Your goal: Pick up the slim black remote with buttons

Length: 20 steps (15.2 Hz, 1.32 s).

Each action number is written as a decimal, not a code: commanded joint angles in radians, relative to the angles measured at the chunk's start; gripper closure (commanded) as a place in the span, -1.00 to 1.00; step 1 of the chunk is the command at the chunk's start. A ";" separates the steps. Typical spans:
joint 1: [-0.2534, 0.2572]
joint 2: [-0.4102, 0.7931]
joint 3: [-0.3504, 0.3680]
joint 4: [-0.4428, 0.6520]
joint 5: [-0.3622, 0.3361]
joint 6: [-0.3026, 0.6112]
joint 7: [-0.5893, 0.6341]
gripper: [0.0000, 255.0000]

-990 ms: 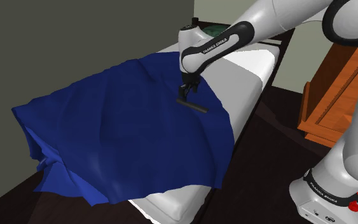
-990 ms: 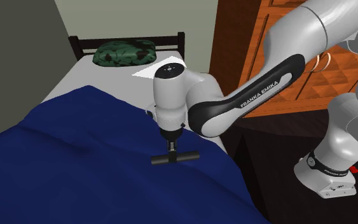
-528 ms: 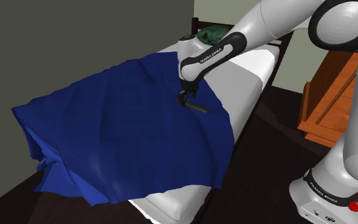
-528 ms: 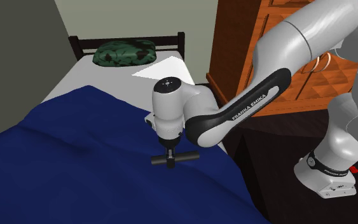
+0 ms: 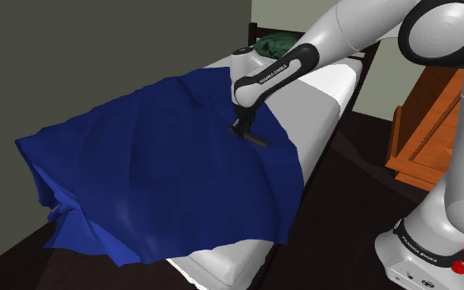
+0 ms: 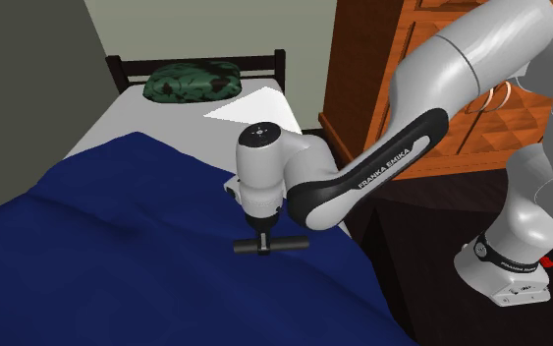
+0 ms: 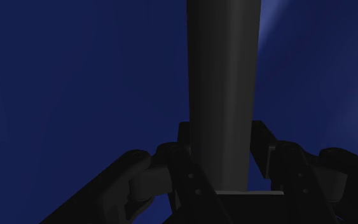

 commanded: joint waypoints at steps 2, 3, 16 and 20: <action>-0.002 0.002 -0.002 -0.002 -0.001 0.001 -0.001 1.00; -0.002 0.002 -0.002 -0.002 -0.001 0.001 -0.001 1.00; -0.004 -0.081 0.005 0.049 0.016 -0.132 -0.018 1.00; -0.005 -0.100 0.007 0.067 0.020 -0.168 -0.023 1.00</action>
